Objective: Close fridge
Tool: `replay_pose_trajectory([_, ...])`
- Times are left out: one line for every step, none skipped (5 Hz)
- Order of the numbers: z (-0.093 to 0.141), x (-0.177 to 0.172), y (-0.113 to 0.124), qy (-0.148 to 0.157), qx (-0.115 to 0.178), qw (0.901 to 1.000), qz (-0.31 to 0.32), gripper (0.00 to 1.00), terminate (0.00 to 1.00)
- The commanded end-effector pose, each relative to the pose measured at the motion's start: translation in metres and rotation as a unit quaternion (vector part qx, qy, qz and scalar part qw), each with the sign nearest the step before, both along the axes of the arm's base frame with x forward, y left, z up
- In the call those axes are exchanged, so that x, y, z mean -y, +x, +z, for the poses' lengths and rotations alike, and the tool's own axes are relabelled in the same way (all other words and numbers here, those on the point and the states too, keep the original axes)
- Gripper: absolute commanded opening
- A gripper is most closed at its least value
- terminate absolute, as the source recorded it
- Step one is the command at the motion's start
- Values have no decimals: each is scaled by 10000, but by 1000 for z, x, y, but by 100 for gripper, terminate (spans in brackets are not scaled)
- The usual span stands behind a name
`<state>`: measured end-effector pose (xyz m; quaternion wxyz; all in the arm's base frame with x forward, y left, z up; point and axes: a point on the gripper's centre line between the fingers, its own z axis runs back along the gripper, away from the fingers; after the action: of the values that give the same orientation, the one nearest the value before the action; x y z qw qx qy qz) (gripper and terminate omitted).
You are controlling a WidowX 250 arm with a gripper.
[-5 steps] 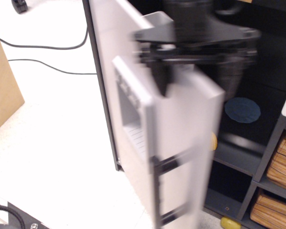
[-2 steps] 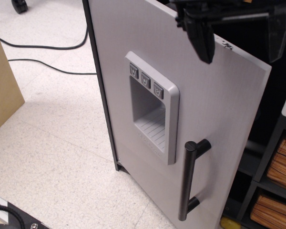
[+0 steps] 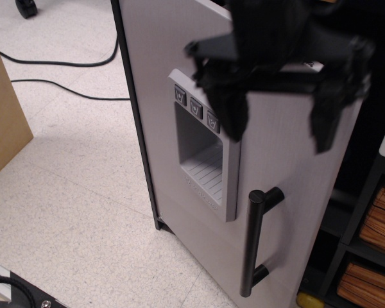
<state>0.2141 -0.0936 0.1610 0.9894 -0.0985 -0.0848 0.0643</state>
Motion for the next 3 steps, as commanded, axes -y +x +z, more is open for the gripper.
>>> replay_pose_trajectory([-51,-44,4,727,256,9970,-2,100,0])
replay_pose_trajectory([-72,-51,17,854,446,9953,-89,100,0])
replay_pose_trajectory([-79,-46,37,758,583,9954,-39,100,0])
